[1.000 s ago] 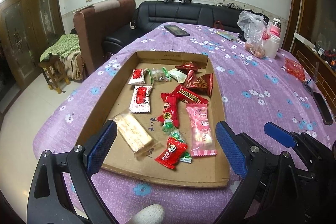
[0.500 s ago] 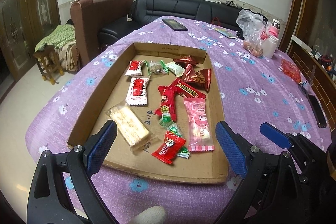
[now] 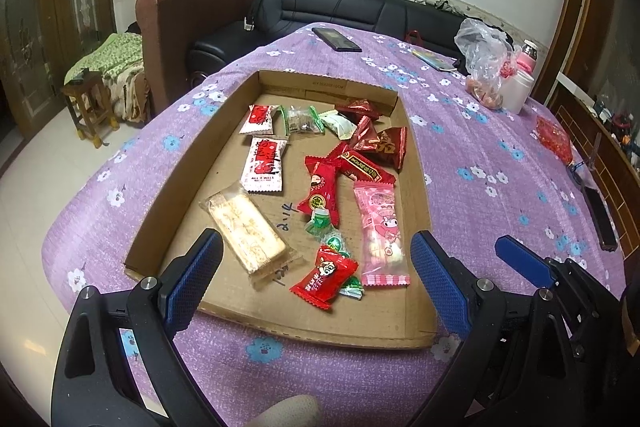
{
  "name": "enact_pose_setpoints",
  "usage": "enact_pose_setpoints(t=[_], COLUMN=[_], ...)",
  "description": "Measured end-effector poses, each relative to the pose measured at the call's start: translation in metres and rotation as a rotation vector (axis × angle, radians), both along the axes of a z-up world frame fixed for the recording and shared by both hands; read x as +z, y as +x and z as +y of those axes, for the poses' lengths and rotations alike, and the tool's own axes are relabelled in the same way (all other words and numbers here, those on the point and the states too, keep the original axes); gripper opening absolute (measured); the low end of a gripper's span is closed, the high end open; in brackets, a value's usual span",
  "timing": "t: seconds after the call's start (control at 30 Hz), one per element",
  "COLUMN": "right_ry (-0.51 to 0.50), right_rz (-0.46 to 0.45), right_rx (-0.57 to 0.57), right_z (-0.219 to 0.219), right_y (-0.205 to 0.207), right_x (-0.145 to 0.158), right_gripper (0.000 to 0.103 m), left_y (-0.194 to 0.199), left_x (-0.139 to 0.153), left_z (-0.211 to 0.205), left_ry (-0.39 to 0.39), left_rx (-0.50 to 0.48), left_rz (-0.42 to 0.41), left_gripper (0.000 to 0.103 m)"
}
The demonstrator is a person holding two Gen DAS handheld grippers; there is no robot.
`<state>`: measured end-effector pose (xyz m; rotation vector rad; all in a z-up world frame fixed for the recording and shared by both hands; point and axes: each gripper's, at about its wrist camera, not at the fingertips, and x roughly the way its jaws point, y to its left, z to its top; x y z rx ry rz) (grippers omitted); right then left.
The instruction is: Organize snacks
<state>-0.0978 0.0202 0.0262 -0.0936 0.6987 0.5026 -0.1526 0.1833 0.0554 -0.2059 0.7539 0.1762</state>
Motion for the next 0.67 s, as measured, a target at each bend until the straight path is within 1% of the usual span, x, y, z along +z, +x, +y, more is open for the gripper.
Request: enact_pose_setpoints(t=[0.37, 0.57, 0.67], right_ry=[-0.012, -0.026, -0.025], right_rz=[-0.006, -0.027, -0.032], right_rx=[0.005, 0.005, 0.005], right_z=[0.002, 0.004, 0.003], right_y=[-0.001, -0.003, -0.003], right_x=[0.001, 0.003, 0.005], right_gripper=[0.065, 0.065, 0.065], left_y=[0.0, -0.002, -0.002], left_x=[-0.001, 0.0, 0.003], left_z=[0.003, 0.009, 0.012], left_ry=[-0.006, 0.012, 0.024], left_rx=[0.003, 0.051, 0.057], left_rz=[0.001, -0.014, -0.017], left_gripper=[0.095, 0.095, 0.095])
